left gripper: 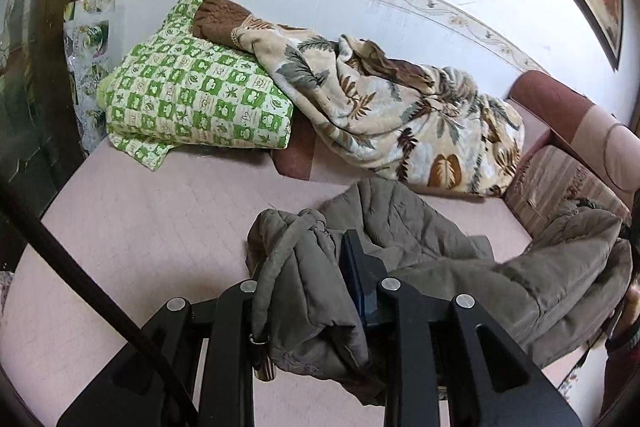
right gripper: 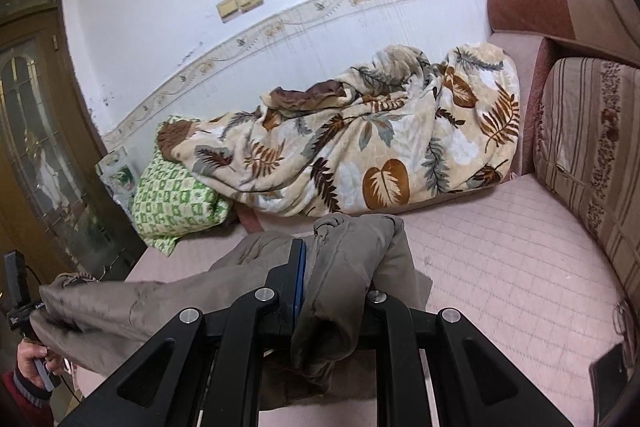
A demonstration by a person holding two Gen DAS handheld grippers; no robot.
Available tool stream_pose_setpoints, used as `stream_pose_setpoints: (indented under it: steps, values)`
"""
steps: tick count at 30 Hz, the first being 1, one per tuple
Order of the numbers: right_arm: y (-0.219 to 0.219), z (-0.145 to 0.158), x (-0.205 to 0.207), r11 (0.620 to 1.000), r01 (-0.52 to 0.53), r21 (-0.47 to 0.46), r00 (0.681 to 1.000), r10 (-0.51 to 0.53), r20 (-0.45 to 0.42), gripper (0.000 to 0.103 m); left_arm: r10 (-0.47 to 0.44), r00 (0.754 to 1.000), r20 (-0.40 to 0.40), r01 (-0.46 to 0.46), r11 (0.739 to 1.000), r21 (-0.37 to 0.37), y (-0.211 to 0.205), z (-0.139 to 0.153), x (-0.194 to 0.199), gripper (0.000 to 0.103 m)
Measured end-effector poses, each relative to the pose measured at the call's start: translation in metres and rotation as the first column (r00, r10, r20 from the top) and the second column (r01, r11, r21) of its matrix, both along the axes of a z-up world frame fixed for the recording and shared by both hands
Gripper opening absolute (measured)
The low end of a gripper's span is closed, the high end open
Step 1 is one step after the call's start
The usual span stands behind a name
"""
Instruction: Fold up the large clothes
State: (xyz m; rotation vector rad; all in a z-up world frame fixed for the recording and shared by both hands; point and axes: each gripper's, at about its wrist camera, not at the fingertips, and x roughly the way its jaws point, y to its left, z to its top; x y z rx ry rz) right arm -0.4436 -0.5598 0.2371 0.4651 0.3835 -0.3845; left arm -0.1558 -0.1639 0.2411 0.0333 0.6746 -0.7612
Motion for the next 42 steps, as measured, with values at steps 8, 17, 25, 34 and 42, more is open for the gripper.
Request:
stream_pose_setpoints:
  steps: [8, 17, 25, 34, 42]
  values:
    - [-0.045, -0.021, 0.05, 0.998, 0.039, 0.057, 0.998, -0.036, -0.048, 0.015, 0.06, 0.994, -0.088, -0.06, 0.998, 0.011, -0.043, -0.026, 0.072, 0.027]
    - [-0.1, -0.071, 0.112, 0.977, 0.097, 0.192, 0.986, -0.067, -0.154, 0.015, 0.122, 0.98, -0.158, -0.107, 0.989, 0.101, -0.088, -0.078, 0.138, 0.028]
    - [-0.144, -0.127, 0.15, 0.915, 0.149, 0.374, 0.974, -0.071, -0.215, 0.023, 0.149, 0.937, -0.315, -0.122, 0.987, 0.101, -0.109, -0.124, 0.189, 0.035]
    - [-0.175, -0.128, 0.134, 0.815, 0.071, 0.575, 0.997, -0.041, -0.066, 0.043, 0.107, 0.879, -0.465, -0.117, 0.993, 0.008, -0.103, -0.114, 0.219, 0.038]
    - [-0.178, -0.089, 0.109, 0.858, 0.07, 0.509, 0.997, -0.08, -0.002, 0.052, 0.151, 0.899, -0.41, -0.197, 0.978, -0.072, -0.066, -0.08, 0.224, 0.057]
